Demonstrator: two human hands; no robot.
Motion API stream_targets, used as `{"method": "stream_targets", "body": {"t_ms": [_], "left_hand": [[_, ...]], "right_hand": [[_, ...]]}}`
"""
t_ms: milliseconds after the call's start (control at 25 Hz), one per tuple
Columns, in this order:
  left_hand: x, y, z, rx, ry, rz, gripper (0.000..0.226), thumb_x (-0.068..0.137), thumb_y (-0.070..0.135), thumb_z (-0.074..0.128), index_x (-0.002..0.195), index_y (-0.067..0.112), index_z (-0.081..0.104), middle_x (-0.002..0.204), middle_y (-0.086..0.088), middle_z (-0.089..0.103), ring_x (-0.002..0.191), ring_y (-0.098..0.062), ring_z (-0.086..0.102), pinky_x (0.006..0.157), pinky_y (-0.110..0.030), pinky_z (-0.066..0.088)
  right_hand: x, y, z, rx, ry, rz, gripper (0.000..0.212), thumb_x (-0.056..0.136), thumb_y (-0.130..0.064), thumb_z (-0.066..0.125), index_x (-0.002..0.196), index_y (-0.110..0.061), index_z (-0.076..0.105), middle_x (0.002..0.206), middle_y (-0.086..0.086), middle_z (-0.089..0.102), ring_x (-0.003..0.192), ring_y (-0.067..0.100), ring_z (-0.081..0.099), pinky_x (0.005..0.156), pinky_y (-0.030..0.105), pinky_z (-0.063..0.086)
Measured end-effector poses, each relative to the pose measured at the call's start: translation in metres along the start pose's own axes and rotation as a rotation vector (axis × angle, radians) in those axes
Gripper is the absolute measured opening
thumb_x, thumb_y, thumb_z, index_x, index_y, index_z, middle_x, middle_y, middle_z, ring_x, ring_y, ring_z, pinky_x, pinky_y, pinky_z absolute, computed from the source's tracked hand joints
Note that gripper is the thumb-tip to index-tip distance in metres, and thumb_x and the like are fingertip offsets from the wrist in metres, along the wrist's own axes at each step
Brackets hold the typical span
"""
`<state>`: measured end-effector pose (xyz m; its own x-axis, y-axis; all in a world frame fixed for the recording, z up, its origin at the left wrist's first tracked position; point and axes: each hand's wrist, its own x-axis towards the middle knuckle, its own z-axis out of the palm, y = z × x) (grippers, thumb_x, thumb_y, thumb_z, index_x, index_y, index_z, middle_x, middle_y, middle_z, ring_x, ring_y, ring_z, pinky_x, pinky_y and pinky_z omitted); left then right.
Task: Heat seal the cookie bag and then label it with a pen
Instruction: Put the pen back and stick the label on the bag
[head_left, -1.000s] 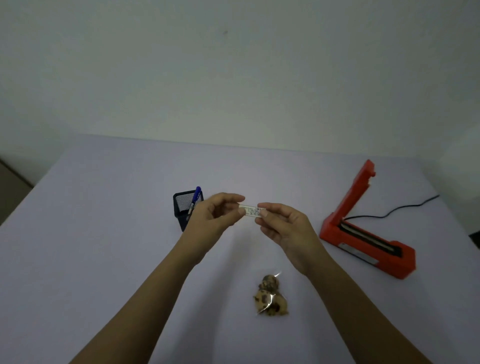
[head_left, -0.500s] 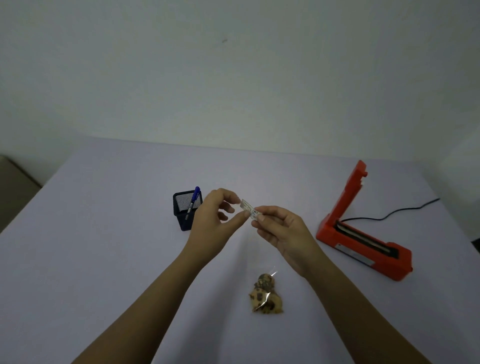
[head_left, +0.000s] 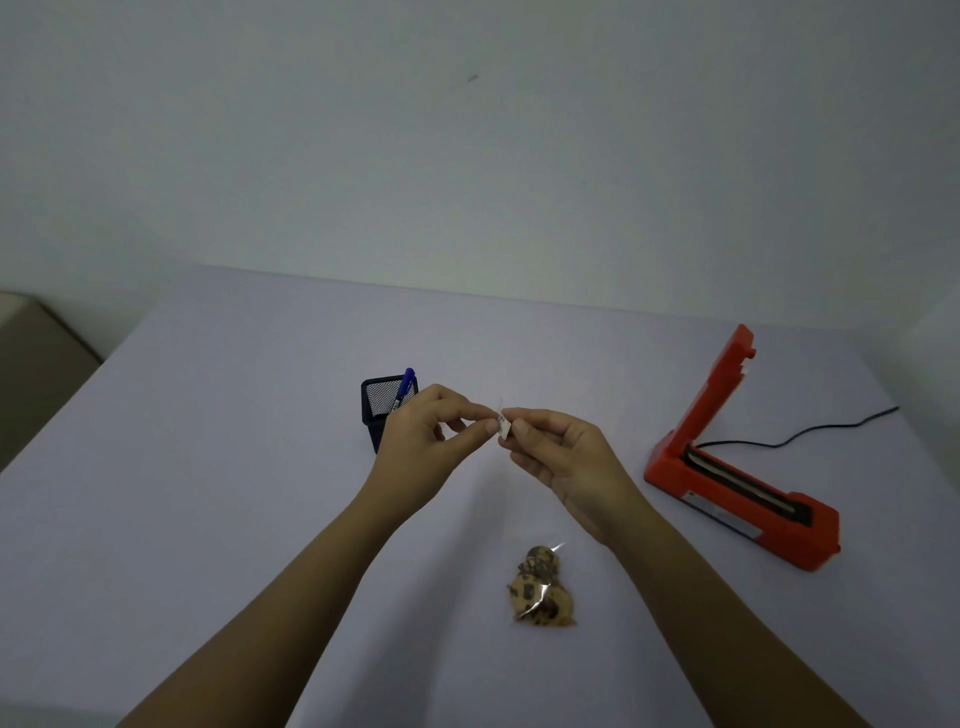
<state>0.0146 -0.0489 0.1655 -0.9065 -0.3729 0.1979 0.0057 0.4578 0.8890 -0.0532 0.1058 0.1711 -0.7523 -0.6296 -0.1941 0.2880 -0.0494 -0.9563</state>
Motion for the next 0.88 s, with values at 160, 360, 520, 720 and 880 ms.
{"method": "stream_targets", "body": {"t_ms": [160, 360, 520, 720, 880], "left_hand": [[-0.0022, -0.0027, -0.0016, -0.017, 0.011, -0.010, 0.009, 0.080, 0.024, 0.069, 0.089, 0.024, 0.073, 0.082, 0.007, 0.062, 0.072, 0.002, 0.053, 0.060, -0.015, 0.044], [-0.0035, -0.0043, -0.0027, -0.021, 0.013, -0.010, 0.010, 0.080, 0.024, 0.069, 0.089, 0.023, 0.073, 0.081, 0.008, 0.061, 0.070, 0.003, 0.052, 0.059, -0.014, 0.042], [-0.0041, -0.0031, -0.0013, -0.014, 0.005, 0.001, 0.010, 0.081, 0.024, 0.069, 0.090, 0.024, 0.073, 0.081, 0.007, 0.062, 0.072, 0.003, 0.053, 0.059, -0.014, 0.042], [-0.0058, -0.0038, 0.0013, -0.043, -0.017, -0.025, 0.014, 0.082, 0.032, 0.065, 0.093, 0.029, 0.073, 0.080, 0.007, 0.060, 0.075, 0.001, 0.053, 0.062, -0.023, 0.045], [-0.0076, -0.0018, 0.0005, -0.065, -0.034, -0.031, 0.029, 0.073, 0.047, 0.062, 0.094, 0.030, 0.073, 0.079, 0.006, 0.059, 0.074, 0.002, 0.052, 0.060, -0.019, 0.042]], "right_hand": [[0.0021, 0.0028, 0.0022, -0.006, -0.007, 0.000, 0.016, 0.086, -0.016, 0.059, 0.096, -0.021, 0.070, 0.093, 0.000, 0.074, 0.095, 0.015, 0.068, 0.080, 0.021, 0.053], [0.0018, 0.0028, 0.0040, -0.021, -0.008, -0.009, 0.016, 0.088, -0.015, 0.057, 0.096, -0.020, 0.069, 0.092, 0.000, 0.073, 0.092, 0.012, 0.068, 0.079, 0.020, 0.053], [0.0006, 0.0014, 0.0060, -0.106, 0.034, -0.056, 0.016, 0.091, -0.012, 0.054, 0.096, -0.018, 0.068, 0.090, 0.001, 0.071, 0.086, 0.008, 0.068, 0.077, 0.017, 0.053], [-0.0003, 0.0031, 0.0085, -0.201, 0.091, -0.109, 0.013, 0.091, -0.015, 0.054, 0.096, -0.018, 0.065, 0.092, 0.000, 0.071, 0.084, 0.005, 0.069, 0.073, 0.014, 0.053], [-0.0006, 0.0027, 0.0083, -0.217, 0.088, -0.111, 0.013, 0.092, -0.015, 0.053, 0.094, -0.020, 0.065, 0.094, -0.001, 0.071, 0.087, 0.005, 0.069, 0.074, 0.014, 0.052]]}}
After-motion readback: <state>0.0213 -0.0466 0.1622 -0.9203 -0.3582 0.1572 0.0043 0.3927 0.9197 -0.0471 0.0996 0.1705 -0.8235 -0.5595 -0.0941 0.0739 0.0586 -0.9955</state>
